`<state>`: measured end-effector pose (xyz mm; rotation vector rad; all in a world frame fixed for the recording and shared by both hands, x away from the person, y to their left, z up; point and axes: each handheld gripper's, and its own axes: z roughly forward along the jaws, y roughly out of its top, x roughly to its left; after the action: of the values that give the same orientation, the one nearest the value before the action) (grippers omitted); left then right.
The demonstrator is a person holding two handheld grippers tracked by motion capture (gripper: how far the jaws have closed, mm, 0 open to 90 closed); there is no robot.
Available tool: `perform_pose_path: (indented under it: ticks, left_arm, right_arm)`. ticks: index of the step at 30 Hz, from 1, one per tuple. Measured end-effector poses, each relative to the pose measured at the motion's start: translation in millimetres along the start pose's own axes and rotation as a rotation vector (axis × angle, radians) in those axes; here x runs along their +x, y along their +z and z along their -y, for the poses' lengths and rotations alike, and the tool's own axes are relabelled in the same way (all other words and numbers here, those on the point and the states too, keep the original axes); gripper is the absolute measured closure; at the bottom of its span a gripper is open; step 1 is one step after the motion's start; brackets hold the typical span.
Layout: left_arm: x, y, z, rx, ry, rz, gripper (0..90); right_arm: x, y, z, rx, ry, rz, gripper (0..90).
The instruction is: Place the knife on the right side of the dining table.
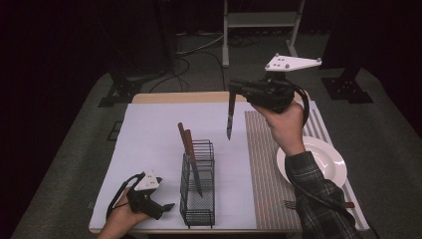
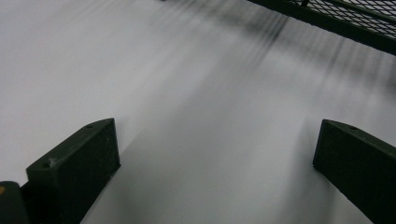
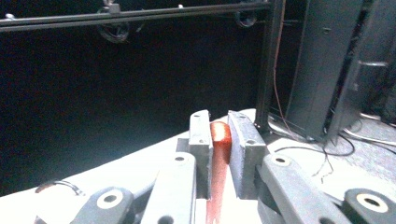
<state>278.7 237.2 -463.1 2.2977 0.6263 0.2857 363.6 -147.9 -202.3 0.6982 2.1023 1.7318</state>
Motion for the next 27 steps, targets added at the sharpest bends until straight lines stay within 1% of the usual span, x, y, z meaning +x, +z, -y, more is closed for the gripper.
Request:
perform_pose_path:
  ticks: [5, 11, 15, 23, 27]
  left_arm:
    - [0.0, 0.0, 0.0, 0.0, 0.0, 0.0, 0.0]
    - [0.0, 0.0, 0.0, 0.0, 0.0, 0.0, 0.0]
    - [-0.1, 0.1, 0.0, -0.002, -0.003, 0.0, 0.0]
    - [0.0, 0.1, 0.0, -0.002, -0.001, -0.001, 0.0]
    - [0.0, 0.2, 0.0, -0.004, -0.001, -0.002, 0.0]
  right_arm:
    - [-10.2, -3.1, 7.9, 0.011, 0.017, 0.032, 80.2]
    - [-19.4, -7.6, 15.2, 0.018, 0.012, 0.074, 80.2]
    - [-27.5, -9.5, 22.6, 0.021, 0.018, 0.102, 80.2]
    - [-49.1, -13.7, 37.8, 0.03, 0.052, 0.158, 80.2]
    - [-57.1, -15.3, 43.3, 0.03, 0.069, 0.176, 80.2]
